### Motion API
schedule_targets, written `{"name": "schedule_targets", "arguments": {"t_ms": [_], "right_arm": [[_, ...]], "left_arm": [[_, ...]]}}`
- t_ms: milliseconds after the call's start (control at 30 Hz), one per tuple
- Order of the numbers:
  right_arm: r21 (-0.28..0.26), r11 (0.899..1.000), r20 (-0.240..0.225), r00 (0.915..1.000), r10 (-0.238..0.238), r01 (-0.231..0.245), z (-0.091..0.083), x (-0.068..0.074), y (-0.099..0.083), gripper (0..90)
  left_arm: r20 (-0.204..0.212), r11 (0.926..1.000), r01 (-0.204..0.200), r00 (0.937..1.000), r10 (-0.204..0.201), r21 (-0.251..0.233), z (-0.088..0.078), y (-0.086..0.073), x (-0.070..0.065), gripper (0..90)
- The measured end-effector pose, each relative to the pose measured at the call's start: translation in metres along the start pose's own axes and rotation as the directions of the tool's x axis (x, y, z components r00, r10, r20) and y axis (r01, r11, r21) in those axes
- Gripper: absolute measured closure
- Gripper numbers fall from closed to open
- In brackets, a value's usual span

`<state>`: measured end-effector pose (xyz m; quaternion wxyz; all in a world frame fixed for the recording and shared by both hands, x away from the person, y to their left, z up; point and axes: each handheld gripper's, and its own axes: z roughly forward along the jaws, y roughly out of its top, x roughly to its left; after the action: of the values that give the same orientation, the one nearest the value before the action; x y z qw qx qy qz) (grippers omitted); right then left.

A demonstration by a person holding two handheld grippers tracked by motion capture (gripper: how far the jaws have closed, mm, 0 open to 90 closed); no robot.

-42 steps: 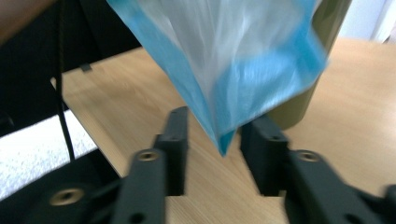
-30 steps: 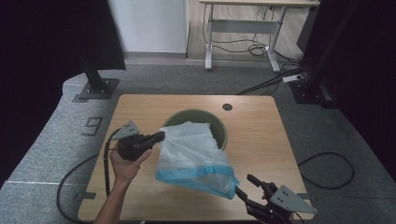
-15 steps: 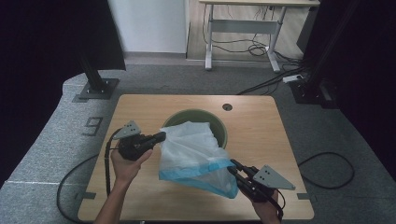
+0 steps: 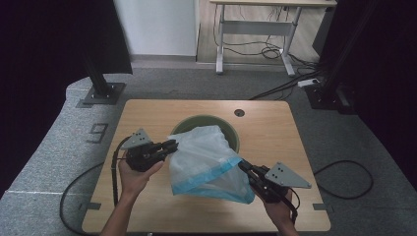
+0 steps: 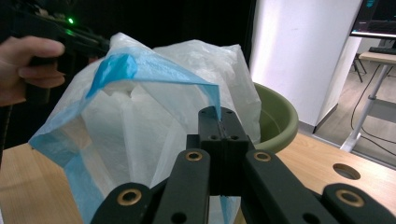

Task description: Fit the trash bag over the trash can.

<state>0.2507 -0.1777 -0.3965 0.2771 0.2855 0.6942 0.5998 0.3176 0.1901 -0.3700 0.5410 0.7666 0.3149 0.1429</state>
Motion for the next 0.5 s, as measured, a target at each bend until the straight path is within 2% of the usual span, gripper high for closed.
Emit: {"name": "schedule_targets", "arguments": {"t_ms": [100,200,367,433,500], "right_arm": [[0.004,1.000,-0.003,1.0000,-0.006,0.006,0.002,0.002,0.001,88.9],[0.000,1.000,-0.006,0.9999,-0.010,0.010,0.004,0.005,0.002,88.8],[0.003,1.000,-0.014,0.9996,-0.024,0.024,0.009,0.012,0.005,88.8],[0.006,0.999,-0.021,0.9991,-0.036,0.036,0.011,0.015,0.006,88.8],[0.010,0.999,-0.019,0.9989,-0.043,0.043,0.011,0.015,0.005,88.8]], "left_arm": [[0.015,0.9995,-0.032,0.9994,0.032,0.003,-0.002,0.007,-0.011,57.6],[0.031,0.9989,-0.046,0.9985,0.045,0.011,-0.001,0.012,-0.019,50.1],[0.009,0.9958,-0.091,0.9959,0.090,0.010,0.002,0.020,-0.037,41.3],[-0.016,0.9941,-0.108,0.9940,0.108,0.001,-0.001,0.022,-0.041,39.0],[-0.018,0.9943,-0.106,0.9942,0.106,-0.012,-0.005,0.022,-0.041,38.0]]}}
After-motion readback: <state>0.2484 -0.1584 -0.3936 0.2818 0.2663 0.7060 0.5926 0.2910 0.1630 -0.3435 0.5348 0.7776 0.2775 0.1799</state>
